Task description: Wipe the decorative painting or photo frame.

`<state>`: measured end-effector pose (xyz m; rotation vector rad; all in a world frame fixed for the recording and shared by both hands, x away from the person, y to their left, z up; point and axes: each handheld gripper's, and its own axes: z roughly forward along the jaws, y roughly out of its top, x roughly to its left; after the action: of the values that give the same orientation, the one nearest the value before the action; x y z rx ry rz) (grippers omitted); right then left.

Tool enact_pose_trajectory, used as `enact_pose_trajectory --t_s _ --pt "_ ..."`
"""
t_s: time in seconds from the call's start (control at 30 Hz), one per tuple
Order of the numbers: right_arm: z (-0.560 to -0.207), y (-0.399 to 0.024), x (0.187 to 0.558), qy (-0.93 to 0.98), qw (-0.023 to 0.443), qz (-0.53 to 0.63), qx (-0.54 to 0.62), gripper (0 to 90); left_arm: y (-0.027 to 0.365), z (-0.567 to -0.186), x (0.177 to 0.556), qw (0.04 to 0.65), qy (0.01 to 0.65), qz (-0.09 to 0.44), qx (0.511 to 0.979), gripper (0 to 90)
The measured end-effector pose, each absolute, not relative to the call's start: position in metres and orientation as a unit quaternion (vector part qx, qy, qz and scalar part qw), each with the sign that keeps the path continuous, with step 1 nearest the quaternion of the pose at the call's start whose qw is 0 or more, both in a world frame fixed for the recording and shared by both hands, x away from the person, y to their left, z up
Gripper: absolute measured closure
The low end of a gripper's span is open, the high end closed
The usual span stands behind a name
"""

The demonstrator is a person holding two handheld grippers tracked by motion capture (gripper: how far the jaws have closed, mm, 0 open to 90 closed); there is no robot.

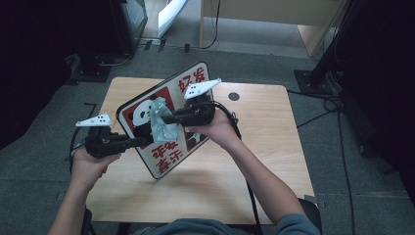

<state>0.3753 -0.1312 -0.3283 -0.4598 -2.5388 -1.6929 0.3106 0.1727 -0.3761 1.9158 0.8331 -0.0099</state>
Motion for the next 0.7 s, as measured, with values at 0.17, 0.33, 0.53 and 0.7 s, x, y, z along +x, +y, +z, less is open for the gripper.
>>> enact_pose_trajectory --t_s 0.17,0.33,0.53,0.7 --pt "-0.321 -0.127 0.378 -0.818 0.026 -0.556 -0.144 82.7 0.172 -0.376 0.310 0.505 0.349 -0.004 0.789 76.3" --pt "-0.322 -0.120 0.381 -0.815 0.027 -0.562 -0.142 82.6 0.173 -0.377 0.311 0.507 0.347 -0.003 0.789 76.3" --pt "-0.321 -0.116 0.382 -0.812 0.022 -0.565 -0.142 82.6 0.172 -0.376 0.311 0.506 0.346 0.001 0.790 76.5" --pt "-0.321 -0.114 0.386 -0.807 0.017 -0.570 -0.155 82.6 0.172 -0.376 0.310 0.505 0.345 0.003 0.791 76.6"
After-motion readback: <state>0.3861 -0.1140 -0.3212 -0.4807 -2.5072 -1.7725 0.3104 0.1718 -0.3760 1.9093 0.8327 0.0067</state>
